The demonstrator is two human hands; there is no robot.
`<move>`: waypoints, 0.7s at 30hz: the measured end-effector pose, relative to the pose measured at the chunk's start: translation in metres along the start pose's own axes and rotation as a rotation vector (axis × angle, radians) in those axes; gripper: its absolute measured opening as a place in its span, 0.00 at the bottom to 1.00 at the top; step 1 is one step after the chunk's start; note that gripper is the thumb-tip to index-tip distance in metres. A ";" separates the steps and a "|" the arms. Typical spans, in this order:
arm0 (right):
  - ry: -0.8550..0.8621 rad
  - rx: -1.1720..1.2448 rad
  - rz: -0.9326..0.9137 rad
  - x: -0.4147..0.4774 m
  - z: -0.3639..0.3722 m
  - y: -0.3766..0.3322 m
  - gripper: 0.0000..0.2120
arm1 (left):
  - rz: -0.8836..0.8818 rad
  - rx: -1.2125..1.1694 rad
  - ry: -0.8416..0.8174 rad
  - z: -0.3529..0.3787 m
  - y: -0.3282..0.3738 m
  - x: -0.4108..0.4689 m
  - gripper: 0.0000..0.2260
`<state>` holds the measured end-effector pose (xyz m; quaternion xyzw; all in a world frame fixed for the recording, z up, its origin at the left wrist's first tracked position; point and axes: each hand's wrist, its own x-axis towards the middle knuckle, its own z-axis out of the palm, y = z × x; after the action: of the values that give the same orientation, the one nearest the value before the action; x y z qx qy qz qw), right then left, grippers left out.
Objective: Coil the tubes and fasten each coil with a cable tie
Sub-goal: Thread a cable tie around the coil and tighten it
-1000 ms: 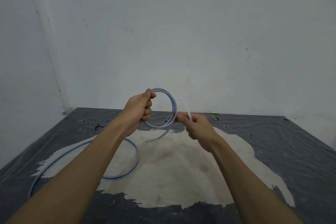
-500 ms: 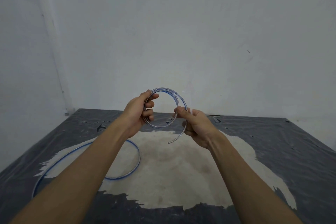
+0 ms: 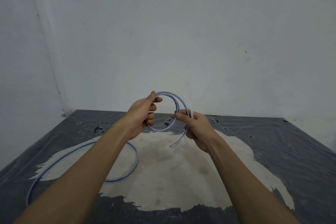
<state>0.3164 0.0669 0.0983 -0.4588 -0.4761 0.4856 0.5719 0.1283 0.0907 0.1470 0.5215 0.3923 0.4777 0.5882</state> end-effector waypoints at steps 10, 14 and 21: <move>0.204 -0.112 -0.200 0.000 0.005 -0.004 0.07 | 0.037 0.187 0.088 0.005 -0.016 0.006 0.14; 0.314 -0.257 -0.316 0.003 0.007 0.005 0.11 | -0.023 0.041 0.075 0.013 -0.014 0.005 0.16; 0.045 -0.166 -0.064 -0.002 0.000 0.003 0.10 | 0.085 0.026 0.178 0.011 -0.016 0.009 0.15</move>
<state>0.3154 0.0656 0.0950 -0.5001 -0.5162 0.4152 0.5577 0.1433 0.0968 0.1336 0.5008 0.4268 0.5417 0.5231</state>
